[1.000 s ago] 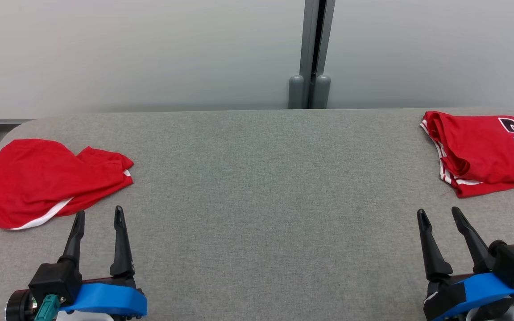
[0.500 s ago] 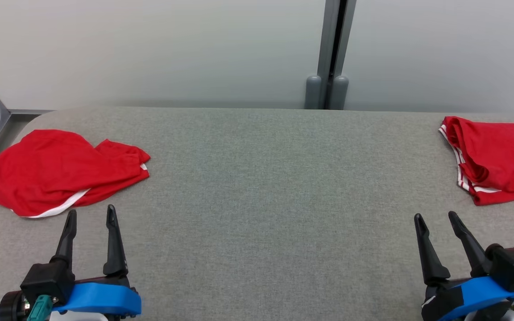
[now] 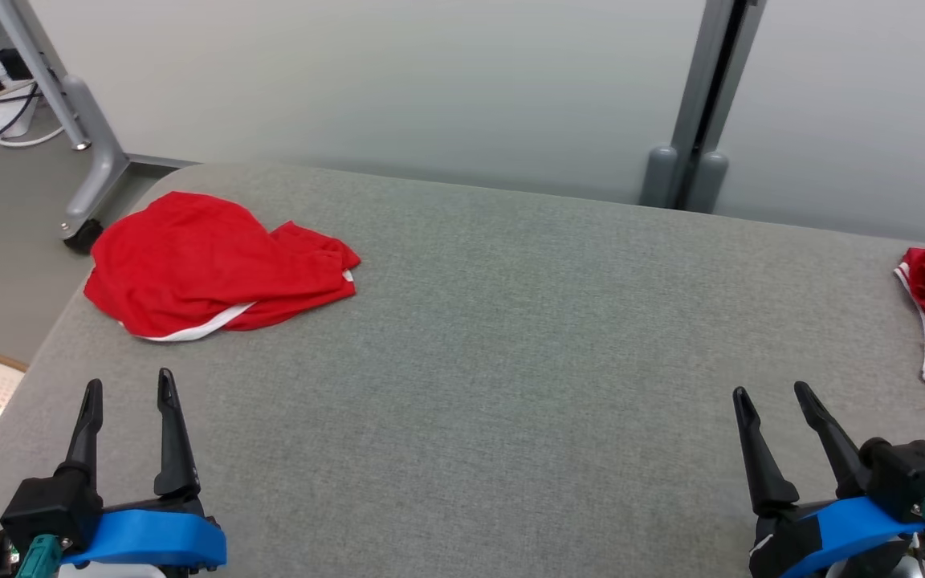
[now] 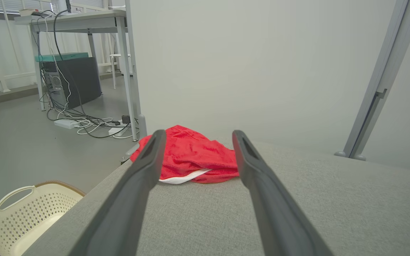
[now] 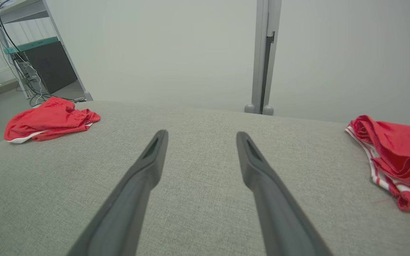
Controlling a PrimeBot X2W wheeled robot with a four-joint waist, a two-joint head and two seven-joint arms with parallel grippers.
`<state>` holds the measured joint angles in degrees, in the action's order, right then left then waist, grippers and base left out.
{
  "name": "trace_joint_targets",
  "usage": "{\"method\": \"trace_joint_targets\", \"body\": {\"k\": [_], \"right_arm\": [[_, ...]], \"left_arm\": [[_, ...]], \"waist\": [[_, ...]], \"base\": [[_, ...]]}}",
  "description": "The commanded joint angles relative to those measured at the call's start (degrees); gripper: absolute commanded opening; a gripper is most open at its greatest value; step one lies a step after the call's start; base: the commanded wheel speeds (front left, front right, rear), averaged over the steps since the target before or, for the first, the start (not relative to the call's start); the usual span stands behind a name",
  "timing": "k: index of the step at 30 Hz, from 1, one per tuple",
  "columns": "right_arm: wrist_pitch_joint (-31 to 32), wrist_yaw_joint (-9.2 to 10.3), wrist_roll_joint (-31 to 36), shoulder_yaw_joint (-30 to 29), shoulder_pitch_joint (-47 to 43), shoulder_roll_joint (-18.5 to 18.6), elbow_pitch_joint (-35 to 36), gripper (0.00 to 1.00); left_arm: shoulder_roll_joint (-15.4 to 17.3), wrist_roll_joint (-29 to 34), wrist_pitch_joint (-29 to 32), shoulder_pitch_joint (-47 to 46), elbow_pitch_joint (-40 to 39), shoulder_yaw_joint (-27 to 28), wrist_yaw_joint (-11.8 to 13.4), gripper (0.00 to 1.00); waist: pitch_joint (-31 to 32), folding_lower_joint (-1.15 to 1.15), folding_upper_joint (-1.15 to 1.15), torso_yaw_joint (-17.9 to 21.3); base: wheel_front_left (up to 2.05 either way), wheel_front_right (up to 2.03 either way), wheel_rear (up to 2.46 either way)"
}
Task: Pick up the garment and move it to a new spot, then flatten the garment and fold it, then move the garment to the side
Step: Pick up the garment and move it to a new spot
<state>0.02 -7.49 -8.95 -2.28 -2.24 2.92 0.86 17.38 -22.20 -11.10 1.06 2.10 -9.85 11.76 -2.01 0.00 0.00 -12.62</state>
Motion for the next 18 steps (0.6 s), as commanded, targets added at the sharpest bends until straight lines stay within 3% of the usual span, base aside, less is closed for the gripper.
{"method": "trace_joint_targets", "body": {"k": [1, 12, 18], "right_arm": [[0.18, -0.01, 0.39, 0.01, 0.74, -0.03, -0.11, 1.00], [0.62, -0.01, 1.00, 0.97, 1.48, -0.01, -0.42, 1.00], [0.85, -0.01, 1.33, 1.31, 1.66, -0.01, -0.55, 1.00]], "left_arm": [[0.20, -0.22, 0.31, 0.59, -0.27, 0.22, 0.27, 1.00], [0.68, -0.94, -0.15, 1.58, -1.47, 1.17, 1.24, 1.00], [0.94, -1.20, -0.35, 2.25, -1.88, 1.52, 1.68, 1.00]], "waist": [[-0.77, 0.00, 0.00, -1.42], [-1.97, 0.00, 0.00, -7.80], [-2.12, 0.00, 0.00, -9.09]], "base": [[0.00, 0.00, 0.00], [0.00, 0.00, 0.00], [0.00, 0.00, 0.00]]}}
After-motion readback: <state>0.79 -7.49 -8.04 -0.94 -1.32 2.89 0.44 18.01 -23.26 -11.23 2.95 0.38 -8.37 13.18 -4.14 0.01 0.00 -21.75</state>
